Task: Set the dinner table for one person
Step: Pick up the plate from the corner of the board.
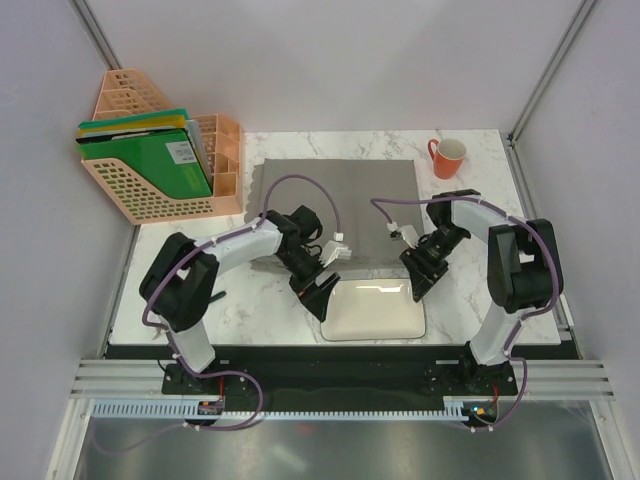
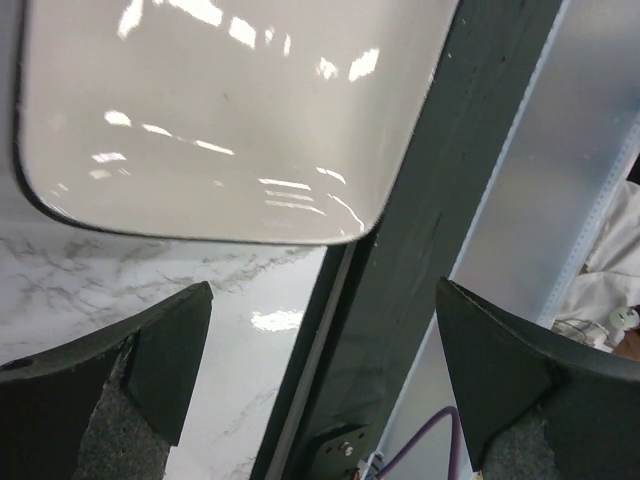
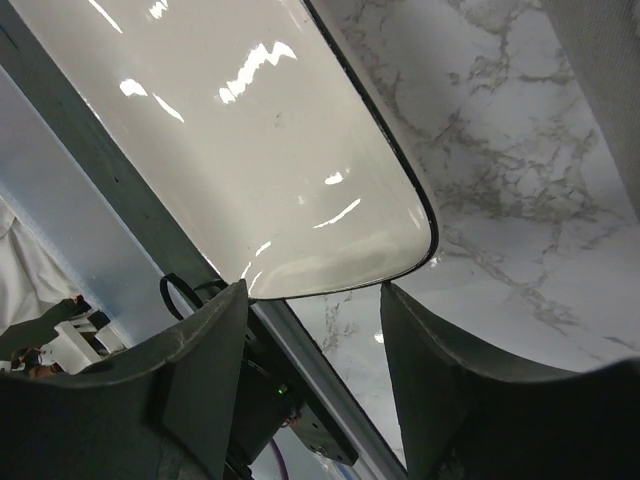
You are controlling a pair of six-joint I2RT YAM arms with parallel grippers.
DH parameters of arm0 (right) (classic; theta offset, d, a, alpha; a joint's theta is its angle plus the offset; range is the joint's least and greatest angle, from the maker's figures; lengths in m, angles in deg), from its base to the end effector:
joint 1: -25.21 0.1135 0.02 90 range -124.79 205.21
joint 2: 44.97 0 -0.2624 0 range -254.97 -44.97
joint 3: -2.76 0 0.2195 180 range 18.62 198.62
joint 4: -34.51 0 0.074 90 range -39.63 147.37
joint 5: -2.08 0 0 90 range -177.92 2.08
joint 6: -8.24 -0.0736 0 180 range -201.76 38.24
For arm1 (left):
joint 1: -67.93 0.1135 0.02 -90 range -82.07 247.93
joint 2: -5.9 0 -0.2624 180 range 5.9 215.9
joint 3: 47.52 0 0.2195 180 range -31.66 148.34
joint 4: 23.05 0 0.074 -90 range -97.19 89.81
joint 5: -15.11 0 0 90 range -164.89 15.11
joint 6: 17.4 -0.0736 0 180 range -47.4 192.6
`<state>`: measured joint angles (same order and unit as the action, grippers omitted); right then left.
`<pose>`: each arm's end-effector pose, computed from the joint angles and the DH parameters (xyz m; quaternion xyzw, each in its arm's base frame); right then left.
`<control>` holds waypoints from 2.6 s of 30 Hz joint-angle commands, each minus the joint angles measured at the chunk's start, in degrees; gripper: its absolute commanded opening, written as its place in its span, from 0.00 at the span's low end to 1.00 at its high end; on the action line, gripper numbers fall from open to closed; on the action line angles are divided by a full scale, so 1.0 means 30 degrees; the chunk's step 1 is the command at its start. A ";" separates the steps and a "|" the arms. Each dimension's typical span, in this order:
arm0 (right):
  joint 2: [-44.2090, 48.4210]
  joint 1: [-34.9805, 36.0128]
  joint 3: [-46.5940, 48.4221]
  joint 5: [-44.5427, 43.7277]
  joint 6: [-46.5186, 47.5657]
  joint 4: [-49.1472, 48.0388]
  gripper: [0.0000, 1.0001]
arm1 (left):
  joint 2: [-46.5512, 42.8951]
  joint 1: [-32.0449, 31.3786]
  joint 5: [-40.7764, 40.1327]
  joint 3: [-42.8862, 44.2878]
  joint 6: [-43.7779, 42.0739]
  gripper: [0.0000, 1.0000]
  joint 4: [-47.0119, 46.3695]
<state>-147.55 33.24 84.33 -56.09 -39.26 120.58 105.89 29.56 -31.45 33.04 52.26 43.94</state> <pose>0.2342 0.0722 0.1604 0.3691 -0.8774 -0.3013 0.0560 0.1885 -0.2138 0.1717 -0.4653 -0.8037 0.3699 0.0293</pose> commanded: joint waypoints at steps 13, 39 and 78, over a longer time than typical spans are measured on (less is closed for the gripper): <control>-0.0054 -0.0098 0.0331 -0.0939 -0.1131 -0.1843 0.59 | 0.2531 -0.0071 -0.3522 0.1576 0.1271 1.00 -0.3304; -0.2223 0.1776 -0.0516 0.0346 -0.1773 -0.2634 0.00 | 0.3322 -0.0482 -0.1268 0.2923 0.1506 0.02 -0.1957; 0.1325 0.2829 0.4197 0.1197 -0.6665 -0.4447 0.00 | -0.0633 0.3267 -0.3053 0.8077 0.1389 0.02 -0.0814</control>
<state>-144.30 38.64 93.51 -55.63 -55.65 107.51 108.34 36.91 -43.25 51.75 52.13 48.38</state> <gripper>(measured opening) 0.043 0.053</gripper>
